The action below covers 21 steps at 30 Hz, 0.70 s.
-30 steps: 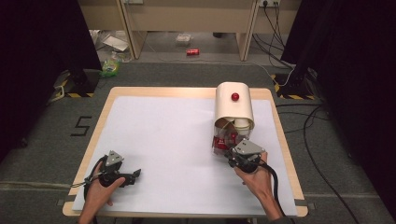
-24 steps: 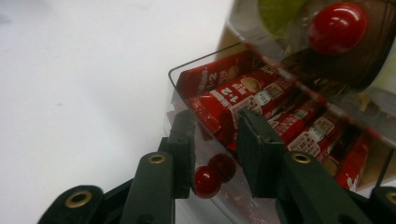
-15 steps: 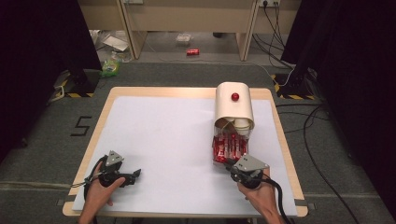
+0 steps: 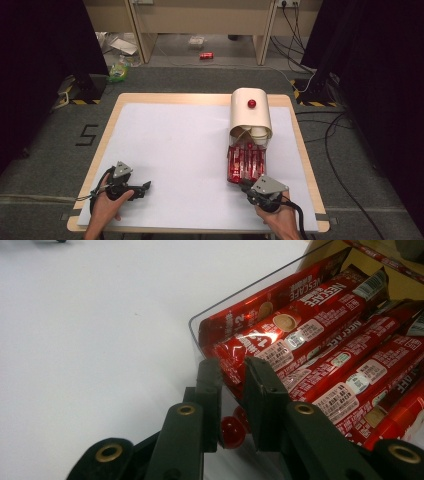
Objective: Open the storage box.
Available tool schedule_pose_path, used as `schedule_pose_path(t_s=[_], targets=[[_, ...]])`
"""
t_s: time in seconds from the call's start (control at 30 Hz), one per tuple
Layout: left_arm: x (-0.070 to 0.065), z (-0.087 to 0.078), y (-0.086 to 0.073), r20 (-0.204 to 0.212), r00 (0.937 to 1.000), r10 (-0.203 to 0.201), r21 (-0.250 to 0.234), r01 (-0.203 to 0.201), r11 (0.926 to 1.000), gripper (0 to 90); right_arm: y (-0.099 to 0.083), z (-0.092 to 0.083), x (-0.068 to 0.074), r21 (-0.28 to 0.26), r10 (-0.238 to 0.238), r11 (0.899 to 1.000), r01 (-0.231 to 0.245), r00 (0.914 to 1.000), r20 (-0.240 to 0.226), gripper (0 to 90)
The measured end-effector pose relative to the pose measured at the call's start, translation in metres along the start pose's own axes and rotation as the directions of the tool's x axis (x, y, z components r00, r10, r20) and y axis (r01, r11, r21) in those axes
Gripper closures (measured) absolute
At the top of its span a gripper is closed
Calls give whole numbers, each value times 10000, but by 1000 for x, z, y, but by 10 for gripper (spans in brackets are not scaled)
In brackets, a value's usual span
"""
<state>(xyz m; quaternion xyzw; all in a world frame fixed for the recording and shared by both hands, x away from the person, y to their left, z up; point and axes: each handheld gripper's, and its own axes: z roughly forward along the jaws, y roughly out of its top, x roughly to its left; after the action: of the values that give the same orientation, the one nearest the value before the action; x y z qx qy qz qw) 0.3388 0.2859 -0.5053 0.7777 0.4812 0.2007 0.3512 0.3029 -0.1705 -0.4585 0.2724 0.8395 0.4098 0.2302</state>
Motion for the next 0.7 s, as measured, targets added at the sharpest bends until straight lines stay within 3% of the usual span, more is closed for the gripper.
schedule_pose_path(t_s=[0.47,0.57,0.63,0.7], targets=[[0,0,0,3,10000,0,0,0,10000,61,-5,-7,5,-161,137,9998,-139,9999,-99,767],[0,0,0,2,10000,1,1,-1,10000,60,-4,-6,7,-193,266,9995,-269,9995,-152,688],[0,0,0,3,10000,-2,-2,2,10000,60,-1,-8,7,-387,401,9985,-394,9991,151,627],[0,0,0,5,10000,0,-2,0,10000,60,0,-10,5,-533,499,9974,-483,9984,280,626]])
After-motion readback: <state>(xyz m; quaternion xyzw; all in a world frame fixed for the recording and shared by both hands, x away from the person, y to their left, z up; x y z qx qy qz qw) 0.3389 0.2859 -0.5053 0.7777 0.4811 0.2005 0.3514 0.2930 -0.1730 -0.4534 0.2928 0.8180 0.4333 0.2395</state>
